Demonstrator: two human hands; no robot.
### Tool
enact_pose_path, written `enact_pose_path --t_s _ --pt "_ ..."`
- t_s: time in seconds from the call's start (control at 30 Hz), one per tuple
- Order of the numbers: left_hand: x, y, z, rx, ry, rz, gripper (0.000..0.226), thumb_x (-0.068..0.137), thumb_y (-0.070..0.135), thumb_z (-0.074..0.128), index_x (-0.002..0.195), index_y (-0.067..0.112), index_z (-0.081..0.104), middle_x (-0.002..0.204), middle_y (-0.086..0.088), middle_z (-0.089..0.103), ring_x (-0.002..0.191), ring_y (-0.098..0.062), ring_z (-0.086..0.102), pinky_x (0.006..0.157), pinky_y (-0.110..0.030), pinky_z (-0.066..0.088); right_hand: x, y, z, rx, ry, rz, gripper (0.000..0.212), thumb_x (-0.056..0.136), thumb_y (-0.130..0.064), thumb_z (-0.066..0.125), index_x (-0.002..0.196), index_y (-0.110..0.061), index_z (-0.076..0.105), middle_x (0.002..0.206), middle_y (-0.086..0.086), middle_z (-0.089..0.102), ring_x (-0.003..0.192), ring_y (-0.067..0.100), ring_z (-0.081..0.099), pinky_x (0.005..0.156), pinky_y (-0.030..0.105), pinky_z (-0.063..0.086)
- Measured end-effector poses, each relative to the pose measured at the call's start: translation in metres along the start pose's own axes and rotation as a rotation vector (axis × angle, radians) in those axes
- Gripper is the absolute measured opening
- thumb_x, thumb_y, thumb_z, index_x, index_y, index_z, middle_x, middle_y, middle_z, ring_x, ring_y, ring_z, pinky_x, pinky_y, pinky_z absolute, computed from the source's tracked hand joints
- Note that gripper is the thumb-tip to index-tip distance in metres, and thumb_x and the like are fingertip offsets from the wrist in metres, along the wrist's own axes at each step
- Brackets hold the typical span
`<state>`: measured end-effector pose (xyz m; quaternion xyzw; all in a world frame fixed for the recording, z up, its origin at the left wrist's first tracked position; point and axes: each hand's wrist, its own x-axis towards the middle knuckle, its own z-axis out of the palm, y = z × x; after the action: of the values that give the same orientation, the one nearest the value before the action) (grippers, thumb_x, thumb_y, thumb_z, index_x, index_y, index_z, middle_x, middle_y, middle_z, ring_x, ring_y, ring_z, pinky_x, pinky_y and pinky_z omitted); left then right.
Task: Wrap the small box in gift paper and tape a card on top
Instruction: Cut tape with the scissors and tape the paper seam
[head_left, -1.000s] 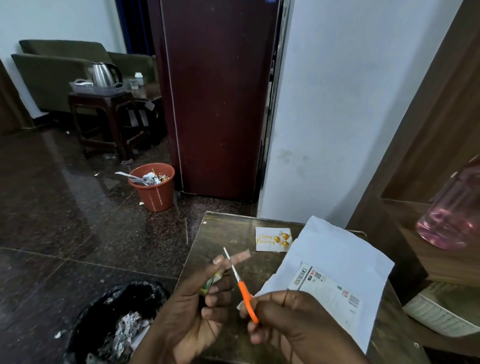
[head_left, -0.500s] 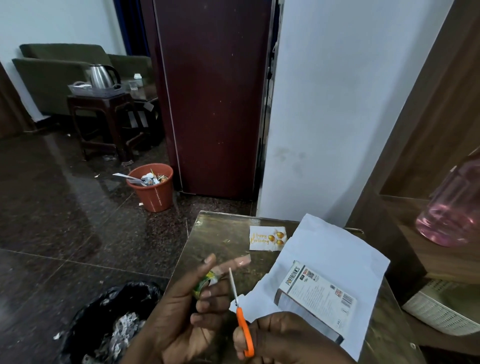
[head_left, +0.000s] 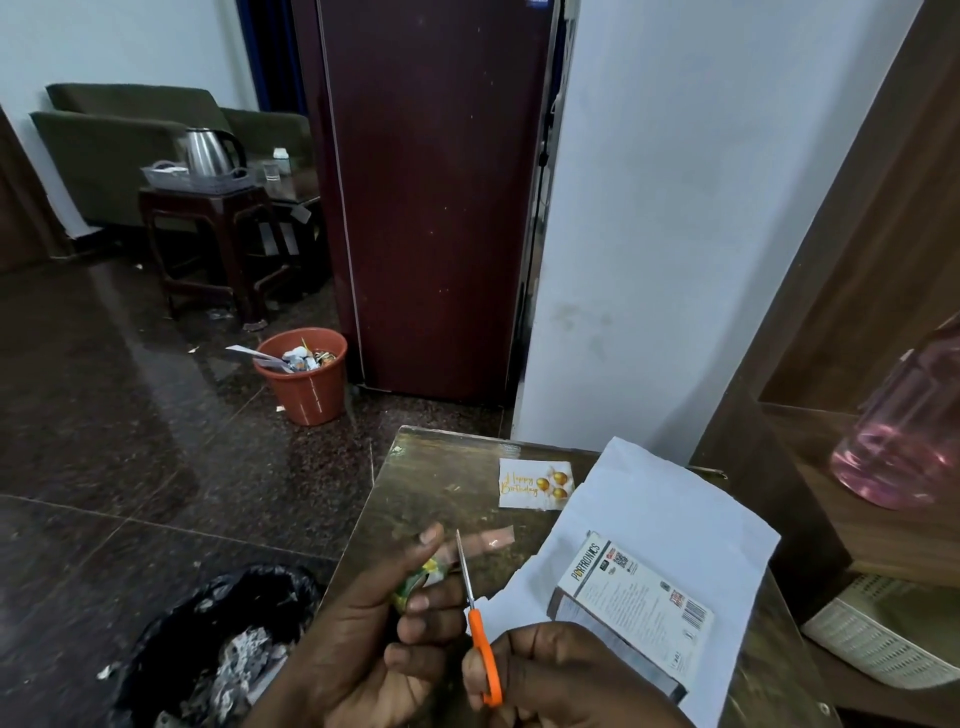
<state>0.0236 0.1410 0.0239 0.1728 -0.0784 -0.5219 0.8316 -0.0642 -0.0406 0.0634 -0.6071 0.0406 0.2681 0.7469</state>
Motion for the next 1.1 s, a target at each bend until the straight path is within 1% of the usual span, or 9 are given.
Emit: enact_pose_path --t_s 0.17,0.37,0.53,0.7,0.77,0.87,0.97,1.03,1.1 --pt "-0.001 0.006 0.003 -0.004 0.075 0.008 0.062 0.103 0.029 0.063 0.153 -0.001 0.041 0.069 0.003 0.036 0.053 -0.004 0.044 0.043 -0.016 0.042 0.006 0.000 -0.004 0.035 0.045 -0.043 0.010 0.089 -0.027 0.071 0.089 -0.019 0.078 0.083 -0.004 0.074 0.077 0.008 0.070 0.077 0.023 0.054" --pt "-0.005 0.013 0.008 0.043 0.216 0.204 0.094 0.059 0.023 0.101 0.138 -0.006 0.059 0.064 0.002 0.030 0.044 -0.004 0.036 0.033 -0.015 0.030 0.013 -0.001 0.007 0.087 0.153 0.009 0.014 0.091 -0.013 0.071 0.086 -0.002 0.077 0.091 0.021 0.071 0.067 0.026 0.067 0.063 0.032 0.056" --pt "-0.011 0.017 0.011 0.070 0.277 0.313 0.091 0.061 0.028 0.100 0.138 -0.002 0.060 0.065 0.002 0.030 0.043 -0.003 0.034 0.033 -0.017 0.033 0.034 -0.002 0.033 -0.002 0.330 -0.040 0.028 0.095 -0.020 0.070 0.090 0.007 0.070 0.070 0.017 0.068 0.052 0.022 0.065 0.048 0.022 0.048" --pt "-0.020 0.029 0.009 0.001 0.289 0.449 0.093 0.063 0.023 0.099 0.141 -0.003 0.057 0.066 0.003 0.030 0.041 -0.003 0.034 0.031 -0.016 0.034 0.035 -0.003 0.040 0.102 -0.044 -0.003 0.015 0.092 -0.014 0.073 0.094 0.001 0.072 0.094 0.020 0.068 0.072 0.023 0.067 0.065 0.027 0.056" --pt "-0.025 0.034 0.008 -0.042 0.274 0.485 0.093 0.064 0.021 0.098 0.143 -0.001 0.055 0.066 0.005 0.031 0.042 -0.003 0.035 0.030 -0.016 0.034 0.033 -0.004 0.036 0.107 -0.065 0.009 0.013 0.094 -0.013 0.071 0.094 0.000 0.073 0.099 0.022 0.067 0.075 0.024 0.067 0.067 0.028 0.056" --pt "-0.028 0.035 0.008 -0.051 0.227 0.492 0.091 0.067 0.024 0.097 0.144 -0.001 0.055 0.066 0.006 0.033 0.044 -0.004 0.037 0.032 -0.015 0.035 0.038 -0.006 0.040 0.029 0.133 0.066 0.019 0.097 -0.013 0.067 0.094 0.005 0.071 0.088 0.020 0.069 0.066 0.025 0.066 0.060 0.032 0.058" --pt "-0.026 0.029 0.010 -0.022 0.152 0.456 0.086 0.078 0.029 0.091 0.148 0.000 0.050 0.067 0.006 0.032 0.047 -0.004 0.036 0.036 -0.014 0.036 0.053 0.004 0.058 -0.279 0.380 0.177 0.036 0.097 -0.038 0.061 0.089 -0.004 0.073 0.076 0.013 0.074 0.066 0.029 0.072 0.073 0.039 0.061" --pt "-0.025 0.026 0.012 0.006 0.105 0.426 0.081 0.086 0.031 0.084 0.151 0.001 0.046 0.069 0.006 0.033 0.050 -0.004 0.034 0.038 -0.015 0.038 0.060 0.009 0.075 -0.522 0.516 0.195 0.043 0.084 -0.056 0.049 0.093 -0.021 0.072 0.085 0.008 0.077 0.085 0.027 0.075 0.085 0.038 0.060" --pt "-0.025 0.023 0.013 0.044 0.090 0.407 0.079 0.086 0.030 0.083 0.152 0.004 0.047 0.069 0.005 0.033 0.052 -0.004 0.031 0.039 -0.016 0.038 0.064 0.012 0.091 -0.708 0.635 0.178 0.038 0.087 -0.053 0.047 0.107 -0.028 0.069 0.107 0.001 0.074 0.108 0.019 0.069 0.090 0.024 0.050"
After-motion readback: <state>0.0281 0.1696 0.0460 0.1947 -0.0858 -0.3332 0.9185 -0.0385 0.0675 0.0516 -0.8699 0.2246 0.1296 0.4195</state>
